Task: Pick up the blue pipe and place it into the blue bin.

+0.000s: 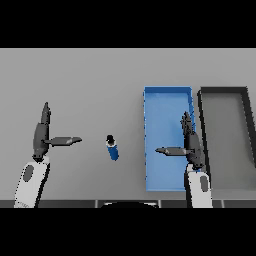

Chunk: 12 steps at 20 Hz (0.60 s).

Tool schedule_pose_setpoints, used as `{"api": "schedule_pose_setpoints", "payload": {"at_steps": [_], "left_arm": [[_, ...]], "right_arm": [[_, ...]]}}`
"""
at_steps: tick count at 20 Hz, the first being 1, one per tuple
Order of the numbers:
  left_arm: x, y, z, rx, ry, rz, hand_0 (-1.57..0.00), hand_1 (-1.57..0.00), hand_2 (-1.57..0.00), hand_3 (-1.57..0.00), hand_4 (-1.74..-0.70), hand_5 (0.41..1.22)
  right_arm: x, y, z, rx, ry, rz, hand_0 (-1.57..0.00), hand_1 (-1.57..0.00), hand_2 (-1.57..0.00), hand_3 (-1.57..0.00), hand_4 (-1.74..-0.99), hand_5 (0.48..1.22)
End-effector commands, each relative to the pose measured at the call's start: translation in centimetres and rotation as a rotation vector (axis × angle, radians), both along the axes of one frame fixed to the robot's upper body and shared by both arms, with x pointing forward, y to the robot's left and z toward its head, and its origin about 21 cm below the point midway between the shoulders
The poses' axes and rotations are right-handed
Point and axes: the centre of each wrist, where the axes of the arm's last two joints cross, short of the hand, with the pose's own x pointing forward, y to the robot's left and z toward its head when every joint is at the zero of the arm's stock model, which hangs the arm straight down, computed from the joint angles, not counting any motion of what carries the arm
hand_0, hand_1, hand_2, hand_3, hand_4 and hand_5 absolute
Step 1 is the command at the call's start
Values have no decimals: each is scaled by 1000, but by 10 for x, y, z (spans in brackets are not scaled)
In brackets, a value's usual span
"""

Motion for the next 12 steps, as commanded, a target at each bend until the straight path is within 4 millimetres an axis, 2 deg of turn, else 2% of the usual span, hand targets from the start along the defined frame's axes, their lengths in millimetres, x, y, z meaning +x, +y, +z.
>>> {"api": "schedule_pose_setpoints", "payload": {"at_steps": [1, 6, 8, 9, 12], "left_arm": [[0, 0, 0, 0, -5, -1, 1, 1, 1, 1, -967, 594], [2, -6, 0, 2, -2, -3, 1, 1, 1, 1, -967, 594], [-3, 16, 8, 125, -2, -251, 1, 1, 1, 1, -969, 595], [-4, 25, 9, 150, 10, -307, 1, 1, 1, 1, -970, 596], [-3, 30, 13, 185, 20, -380, 1, 1, 1, 1, -968, 597]], "right_arm": [[0, 0, 0, 0, 0, -1, 1, 1, 1, 1, -1210, 594], [4, -2, 2, 1, 4, 2, 1, 1, 1, 1, -1210, 594], [-6, -17, 11, -240, -94, 106, 1, 1, 1, 1, -1206, 592], [-11, -16, 11, -288, -106, 129, 1, 1, 1, 1, -1198, 589], [-16, -17, 18, -350, -119, 158, 1, 1, 1, 1, -1190, 586]]}}
